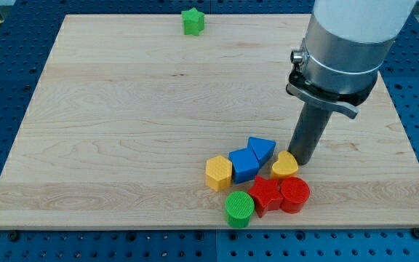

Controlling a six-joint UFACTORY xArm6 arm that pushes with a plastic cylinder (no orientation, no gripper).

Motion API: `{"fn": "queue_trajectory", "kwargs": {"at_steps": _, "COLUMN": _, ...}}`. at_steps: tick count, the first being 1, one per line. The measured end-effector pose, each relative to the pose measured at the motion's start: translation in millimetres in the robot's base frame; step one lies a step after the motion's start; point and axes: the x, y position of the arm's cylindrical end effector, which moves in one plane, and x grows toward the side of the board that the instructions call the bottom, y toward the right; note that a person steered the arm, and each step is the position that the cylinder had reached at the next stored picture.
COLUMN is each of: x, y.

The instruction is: Push the red circle into the red star and yellow heart

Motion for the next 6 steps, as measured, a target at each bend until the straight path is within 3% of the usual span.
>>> {"fn": "queue_trajectory", "kwargs": {"at_steps": 1, "x": 0, "y": 17}}
{"fn": "queue_trajectory", "kwargs": {"at_steps": 3, "x": 85, "y": 38}}
{"fn": "queue_trajectory", "kwargs": {"at_steps": 6, "x": 84, "y": 2}}
